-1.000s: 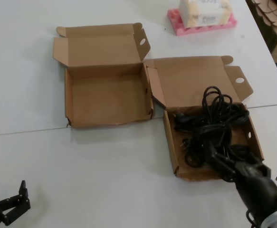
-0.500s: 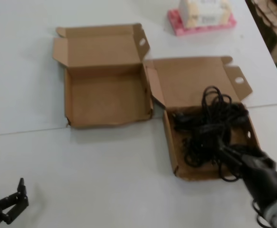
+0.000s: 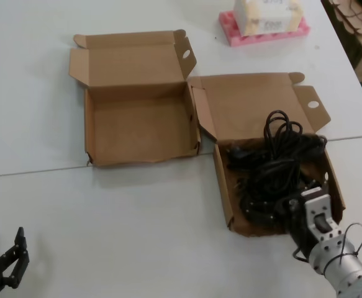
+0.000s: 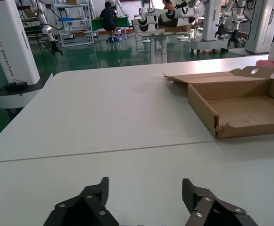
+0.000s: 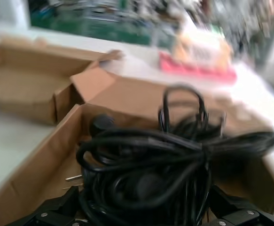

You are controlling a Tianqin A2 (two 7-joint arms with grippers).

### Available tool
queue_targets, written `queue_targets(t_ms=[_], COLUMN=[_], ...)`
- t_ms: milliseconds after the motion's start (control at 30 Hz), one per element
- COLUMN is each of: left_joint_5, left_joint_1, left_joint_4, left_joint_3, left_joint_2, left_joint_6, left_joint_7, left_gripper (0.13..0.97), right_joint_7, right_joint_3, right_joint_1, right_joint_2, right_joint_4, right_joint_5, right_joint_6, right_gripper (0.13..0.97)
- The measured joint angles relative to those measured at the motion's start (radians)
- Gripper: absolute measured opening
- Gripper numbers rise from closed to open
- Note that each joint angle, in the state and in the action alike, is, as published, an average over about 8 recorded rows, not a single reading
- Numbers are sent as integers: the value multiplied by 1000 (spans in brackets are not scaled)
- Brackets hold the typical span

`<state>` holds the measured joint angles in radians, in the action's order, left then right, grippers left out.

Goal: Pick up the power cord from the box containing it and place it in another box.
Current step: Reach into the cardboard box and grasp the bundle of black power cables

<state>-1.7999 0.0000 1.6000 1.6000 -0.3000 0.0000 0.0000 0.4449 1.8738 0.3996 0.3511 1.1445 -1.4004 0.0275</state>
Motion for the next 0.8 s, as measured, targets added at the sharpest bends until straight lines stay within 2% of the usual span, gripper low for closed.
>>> queue_targets(t_ms=[100,200,267,433,533,633,800], left_joint_5=[0,0,0,0,0,0,0], left_joint_1=[0,0,0,0,0,0,0], left_joint_4=[0,0,0,0,0,0,0], left_joint_3=[0,0,0,0,0,0,0], left_joint_2=[0,0,0,0,0,0,0], left_joint_6=[0,0,0,0,0,0,0], left_joint_7=[0,0,0,0,0,0,0], left_gripper=[678,598,545,423,361,298,248], right_joint_7=[0,1,1,1,1,1,1], right_joint_3=[151,306,410,645,750,817,860], right_joint_1=[37,83,118,204,247,276,298], right_joint_2=[64,123,161,245,282,305,316], right_joint_4=[-24,-54,-69,-74,-67,-63,-69], right_joint_5=[128,202,210,122,53,1,-47], right_joint_6=[149,298,391,569,636,675,691], right_gripper=[966,966,966,951,943,920,864])
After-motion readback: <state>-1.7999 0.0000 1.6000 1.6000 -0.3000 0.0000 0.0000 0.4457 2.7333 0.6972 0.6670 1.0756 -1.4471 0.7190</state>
